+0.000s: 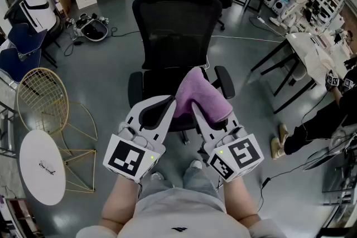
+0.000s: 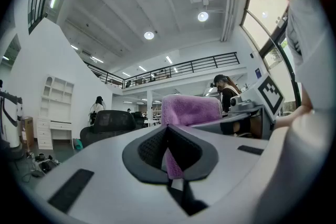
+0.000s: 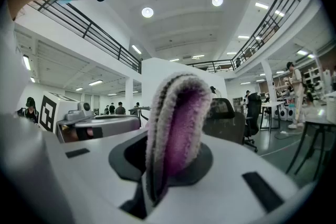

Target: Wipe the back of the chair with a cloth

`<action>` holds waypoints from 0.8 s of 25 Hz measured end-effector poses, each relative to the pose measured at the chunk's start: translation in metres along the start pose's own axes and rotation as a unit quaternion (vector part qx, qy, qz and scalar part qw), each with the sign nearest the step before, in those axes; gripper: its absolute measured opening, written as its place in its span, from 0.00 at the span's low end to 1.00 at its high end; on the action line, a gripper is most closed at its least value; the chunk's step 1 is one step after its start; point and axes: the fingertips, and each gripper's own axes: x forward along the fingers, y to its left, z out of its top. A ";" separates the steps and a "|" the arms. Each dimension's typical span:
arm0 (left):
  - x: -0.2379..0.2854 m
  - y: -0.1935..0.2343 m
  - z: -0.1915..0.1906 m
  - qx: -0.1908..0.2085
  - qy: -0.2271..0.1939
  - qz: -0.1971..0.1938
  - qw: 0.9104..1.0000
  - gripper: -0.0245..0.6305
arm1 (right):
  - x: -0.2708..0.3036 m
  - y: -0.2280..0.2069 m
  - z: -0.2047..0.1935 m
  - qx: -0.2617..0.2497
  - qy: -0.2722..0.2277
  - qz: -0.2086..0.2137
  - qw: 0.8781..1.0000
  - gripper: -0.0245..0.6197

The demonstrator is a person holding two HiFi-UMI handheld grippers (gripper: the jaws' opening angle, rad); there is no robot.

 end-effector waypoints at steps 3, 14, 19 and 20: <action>-0.007 0.001 -0.002 0.000 0.000 -0.002 1.000 0.06 | 0.000 0.006 -0.004 0.003 0.002 -0.003 1.000 0.13; -0.025 0.007 0.002 0.001 -0.007 -0.007 1.000 0.06 | 0.003 0.026 -0.003 -0.004 0.004 -0.010 1.000 0.13; -0.032 0.012 0.004 -0.004 -0.014 -0.011 1.000 0.06 | 0.003 0.030 -0.003 0.003 0.006 -0.027 1.000 0.13; -0.031 0.012 0.003 -0.005 -0.014 -0.012 1.000 0.06 | 0.001 0.028 -0.003 0.010 0.004 -0.031 0.999 0.13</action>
